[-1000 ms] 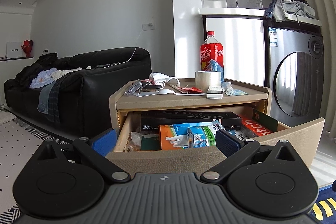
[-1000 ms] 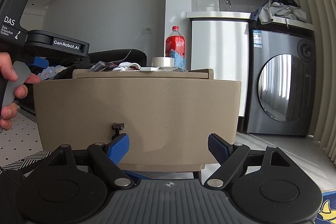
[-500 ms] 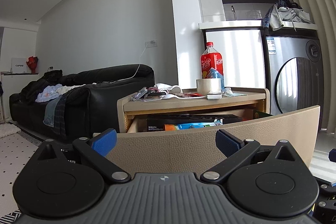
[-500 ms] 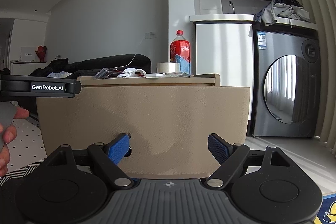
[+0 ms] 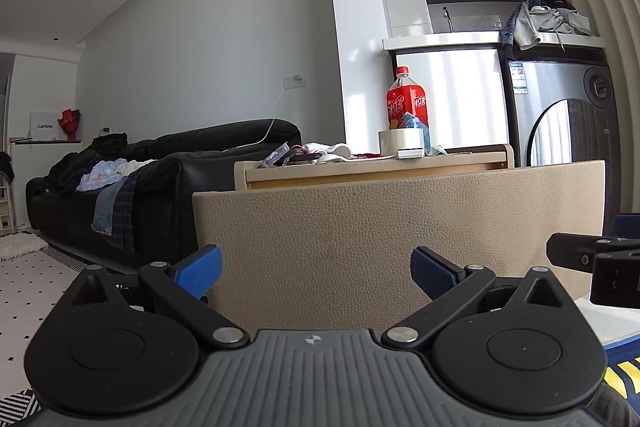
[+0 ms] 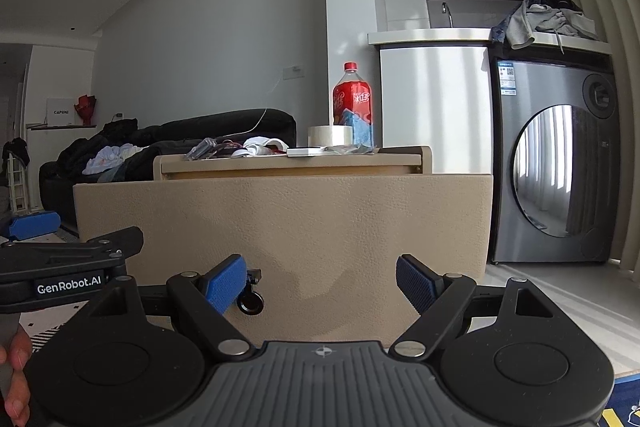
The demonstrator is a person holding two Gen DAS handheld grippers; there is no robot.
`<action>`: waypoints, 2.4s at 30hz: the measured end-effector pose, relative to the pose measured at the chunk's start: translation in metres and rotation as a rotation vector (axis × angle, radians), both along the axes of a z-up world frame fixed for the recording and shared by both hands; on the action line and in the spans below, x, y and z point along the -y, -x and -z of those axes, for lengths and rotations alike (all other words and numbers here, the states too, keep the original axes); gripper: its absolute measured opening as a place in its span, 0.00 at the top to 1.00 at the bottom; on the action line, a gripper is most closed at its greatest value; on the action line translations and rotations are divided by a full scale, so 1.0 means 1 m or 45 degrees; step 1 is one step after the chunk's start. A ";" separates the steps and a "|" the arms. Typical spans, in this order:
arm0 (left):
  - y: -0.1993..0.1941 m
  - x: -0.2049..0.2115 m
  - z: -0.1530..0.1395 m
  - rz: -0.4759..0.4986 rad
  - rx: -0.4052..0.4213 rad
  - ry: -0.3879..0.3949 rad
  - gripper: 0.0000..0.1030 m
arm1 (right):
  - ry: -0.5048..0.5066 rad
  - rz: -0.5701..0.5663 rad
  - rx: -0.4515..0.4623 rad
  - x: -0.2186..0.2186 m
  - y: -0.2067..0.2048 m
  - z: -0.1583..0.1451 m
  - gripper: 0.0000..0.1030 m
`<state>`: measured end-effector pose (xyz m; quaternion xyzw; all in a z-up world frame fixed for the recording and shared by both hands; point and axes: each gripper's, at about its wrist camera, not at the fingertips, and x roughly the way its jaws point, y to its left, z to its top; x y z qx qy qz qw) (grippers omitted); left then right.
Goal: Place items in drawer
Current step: 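Move the right gripper to the drawer handle and close on it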
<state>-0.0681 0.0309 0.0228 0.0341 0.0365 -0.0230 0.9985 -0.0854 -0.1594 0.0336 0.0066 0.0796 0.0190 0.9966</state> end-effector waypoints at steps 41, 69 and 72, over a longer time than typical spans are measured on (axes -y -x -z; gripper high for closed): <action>0.004 -0.025 0.038 0.012 -0.096 0.061 0.00 | -0.006 -0.089 -0.028 -0.030 -0.029 0.012 0.17; 0.005 -0.021 0.044 0.033 -0.147 0.066 0.00 | 0.040 -0.115 -0.135 -0.045 -0.056 0.028 0.76; 0.005 -0.022 0.045 0.038 -0.154 0.064 0.00 | 0.048 -0.114 -0.134 -0.048 -0.057 0.029 0.81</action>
